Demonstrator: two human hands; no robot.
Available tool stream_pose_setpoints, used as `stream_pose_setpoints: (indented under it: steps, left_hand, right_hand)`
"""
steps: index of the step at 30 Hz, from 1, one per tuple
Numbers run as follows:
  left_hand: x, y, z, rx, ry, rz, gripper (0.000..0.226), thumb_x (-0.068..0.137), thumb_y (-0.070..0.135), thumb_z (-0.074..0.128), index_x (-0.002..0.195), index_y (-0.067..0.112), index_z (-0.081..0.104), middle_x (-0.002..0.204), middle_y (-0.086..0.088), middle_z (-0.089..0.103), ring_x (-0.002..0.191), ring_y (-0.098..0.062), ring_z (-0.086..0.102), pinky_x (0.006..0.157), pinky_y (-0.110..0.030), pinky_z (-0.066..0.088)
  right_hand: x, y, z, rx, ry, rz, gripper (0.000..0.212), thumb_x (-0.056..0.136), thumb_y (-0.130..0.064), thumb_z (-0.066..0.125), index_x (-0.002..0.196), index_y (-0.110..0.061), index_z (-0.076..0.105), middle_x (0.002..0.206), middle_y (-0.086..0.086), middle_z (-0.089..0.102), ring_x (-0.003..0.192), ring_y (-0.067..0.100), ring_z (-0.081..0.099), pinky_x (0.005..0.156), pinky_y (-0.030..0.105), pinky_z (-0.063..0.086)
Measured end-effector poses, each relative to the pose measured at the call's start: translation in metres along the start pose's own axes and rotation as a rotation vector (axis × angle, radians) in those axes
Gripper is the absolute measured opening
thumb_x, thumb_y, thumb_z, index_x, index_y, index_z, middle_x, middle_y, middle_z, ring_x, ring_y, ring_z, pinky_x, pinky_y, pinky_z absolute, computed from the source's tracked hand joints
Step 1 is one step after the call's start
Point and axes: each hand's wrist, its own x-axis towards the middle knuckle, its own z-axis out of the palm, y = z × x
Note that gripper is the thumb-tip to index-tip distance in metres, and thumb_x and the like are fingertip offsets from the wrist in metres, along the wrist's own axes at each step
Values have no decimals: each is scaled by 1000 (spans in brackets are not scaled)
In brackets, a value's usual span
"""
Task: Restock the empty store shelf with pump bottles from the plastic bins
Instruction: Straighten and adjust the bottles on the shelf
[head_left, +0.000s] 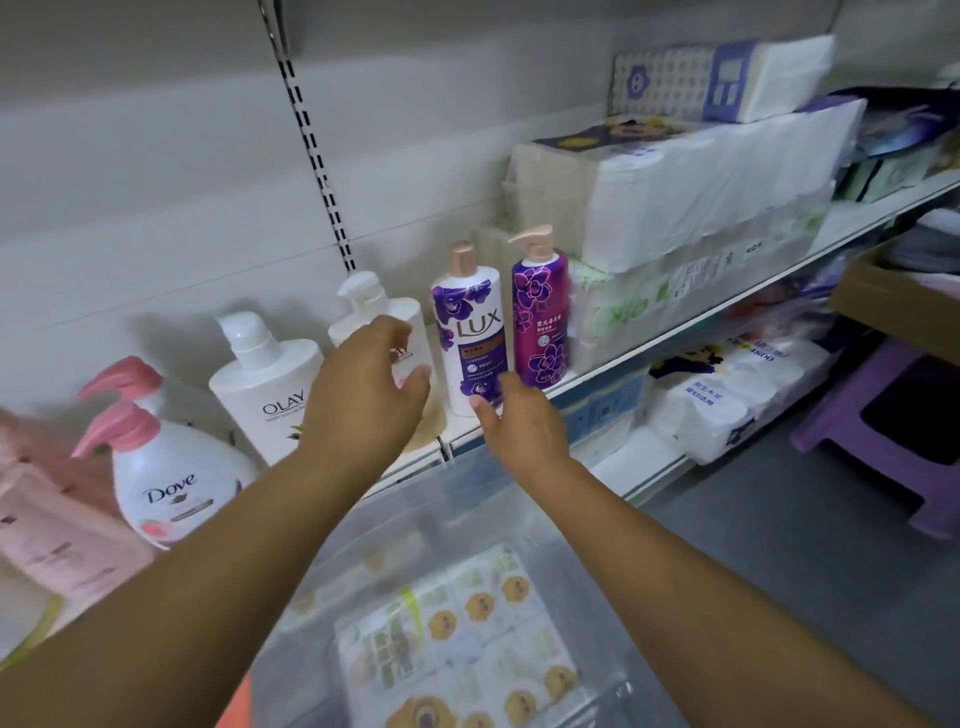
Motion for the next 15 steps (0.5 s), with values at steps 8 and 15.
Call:
stream_pose_setpoints:
  steps: [8,15]
  left_hand:
    - [-76,-102,-21,26,-91,-573,53,86,37,70,125,5,55,118,-11,65,111,-31,58,87,-36,43]
    - [-85,-141,-14,-112,-111,-593,67,88,34,71,140,4,42,137,-12,56,125,-30,53,98,-38,40]
  right_hand:
    - [-43,-49,38,102,-152,-125,60,95,-39,66,142,-12,41,129,11,58,122,31,52,92,42,51]
    - [-55,-79,97,127,37,52,94,85,-57,72,152,-9,27,143,13,45,133,31,40,109,43,42]
